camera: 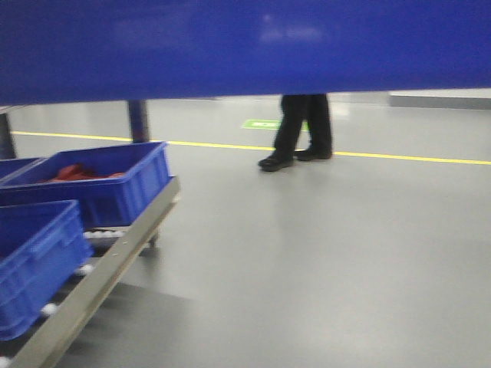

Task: Move blue bin to conveyor side
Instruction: 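Hold the blue bin with both grippers while the base drives away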

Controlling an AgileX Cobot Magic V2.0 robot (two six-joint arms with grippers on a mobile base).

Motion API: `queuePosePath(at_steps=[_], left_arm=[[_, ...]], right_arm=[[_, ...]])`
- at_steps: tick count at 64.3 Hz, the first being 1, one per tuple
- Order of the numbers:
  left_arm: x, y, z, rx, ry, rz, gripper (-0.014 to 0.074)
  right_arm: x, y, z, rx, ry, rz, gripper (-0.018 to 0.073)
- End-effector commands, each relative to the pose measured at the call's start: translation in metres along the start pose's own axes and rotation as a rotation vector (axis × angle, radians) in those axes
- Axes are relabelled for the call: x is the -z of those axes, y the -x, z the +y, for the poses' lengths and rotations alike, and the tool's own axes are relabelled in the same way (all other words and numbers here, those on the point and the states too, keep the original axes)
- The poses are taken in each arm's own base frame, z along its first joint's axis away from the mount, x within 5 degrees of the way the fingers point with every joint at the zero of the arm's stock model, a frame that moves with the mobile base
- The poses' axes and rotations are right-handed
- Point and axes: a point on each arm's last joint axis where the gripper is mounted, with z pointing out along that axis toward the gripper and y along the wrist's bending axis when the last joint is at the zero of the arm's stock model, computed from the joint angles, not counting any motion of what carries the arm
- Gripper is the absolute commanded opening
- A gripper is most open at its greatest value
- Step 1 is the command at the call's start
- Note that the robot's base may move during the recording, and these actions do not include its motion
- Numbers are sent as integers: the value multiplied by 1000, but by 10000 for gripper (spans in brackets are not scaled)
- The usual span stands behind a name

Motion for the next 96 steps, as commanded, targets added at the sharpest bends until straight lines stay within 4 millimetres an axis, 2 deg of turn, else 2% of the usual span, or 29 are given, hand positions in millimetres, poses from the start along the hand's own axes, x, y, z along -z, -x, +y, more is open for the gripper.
queuePosePath(at_steps=[1, 96], left_arm=[[11, 7, 0, -27, 12, -123, -18], [11, 7, 0, -27, 12, -123, -18]], right_arm=[[13, 8, -3, 32, -32, -132, -79], [13, 8, -3, 32, -32, -132, -79]])
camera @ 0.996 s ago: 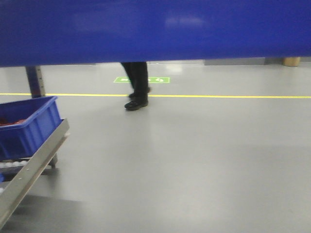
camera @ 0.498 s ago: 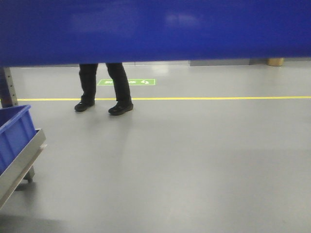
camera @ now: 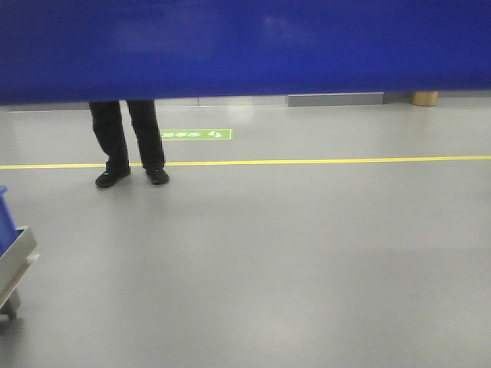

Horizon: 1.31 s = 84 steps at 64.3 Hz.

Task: Move blue bin to conveyor side
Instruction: 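Hold the blue bin with both grippers while the base drives away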

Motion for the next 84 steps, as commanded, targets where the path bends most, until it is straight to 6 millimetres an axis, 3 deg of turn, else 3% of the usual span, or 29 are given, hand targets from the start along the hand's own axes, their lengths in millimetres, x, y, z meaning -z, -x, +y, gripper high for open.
queuePosePath(at_steps=[1, 84], left_arm=[[11, 7, 0, -26, 10, -123, -18], [10, 8, 0, -27, 12, -127, -18]], right_arm=[[13, 9, -3, 26, -32, -132, -79], [13, 9, -3, 27, -32, -136, -79]])
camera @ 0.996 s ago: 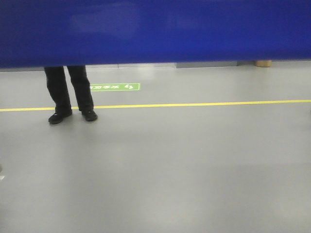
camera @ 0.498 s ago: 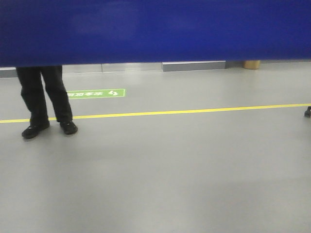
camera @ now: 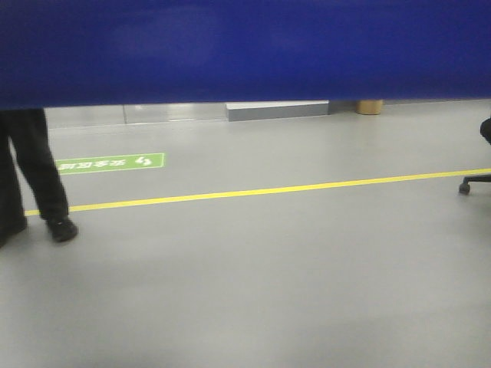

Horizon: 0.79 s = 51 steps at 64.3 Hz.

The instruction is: Move blue bin to conveyor side

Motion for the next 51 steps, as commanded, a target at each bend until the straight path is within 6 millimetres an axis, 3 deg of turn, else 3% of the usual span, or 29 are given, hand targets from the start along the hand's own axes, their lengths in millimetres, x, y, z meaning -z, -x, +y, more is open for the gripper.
queuePosePath(at_steps=[1, 51], left_arm=[[10, 8, -1, -25, 6, -125, -18], [10, 8, -1, -25, 6, -125, -18]], right_arm=[[13, 9, -3, 20, -35, -137, -79], [13, 10, -3, 21, -35, -145, -79]])
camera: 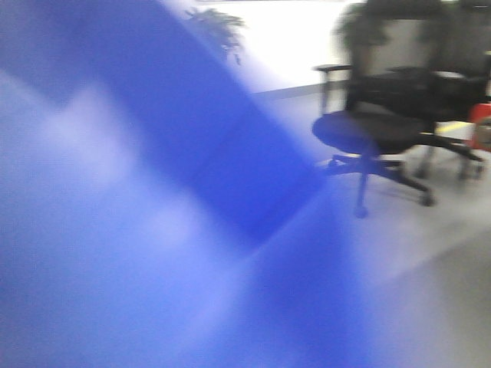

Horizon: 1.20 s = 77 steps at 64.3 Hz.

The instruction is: Move blue bin to conveyor side

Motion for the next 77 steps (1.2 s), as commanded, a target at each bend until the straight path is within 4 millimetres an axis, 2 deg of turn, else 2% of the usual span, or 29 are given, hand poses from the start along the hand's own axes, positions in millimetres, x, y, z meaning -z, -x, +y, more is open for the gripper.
queuePosePath(at_steps=[1, 10, 27, 48, 61, 77], left_arm=[[13, 7, 0, -12, 9, -124, -18], [7, 14, 0, -11, 8, -158, -18], [-6, 39, 0, -10, -2, -341, -18], [-33, 70, 2, -4, -13, -539, -18], [-55, 76, 5, 1, -7, -515, -18], [-72, 78, 7, 5, -1, -478, -18]], right_arm=[[7, 3, -2, 10, -18, -43, -79], [7, 3, -2, 10, -18, -43, -79], [7, 3, -2, 10, -18, -43, -79], [7, 3, -2, 10, -18, -45, -79], [7, 3, -2, 10, -18, -45, -79], [7, 3, -2, 10, -18, -45, -79]])
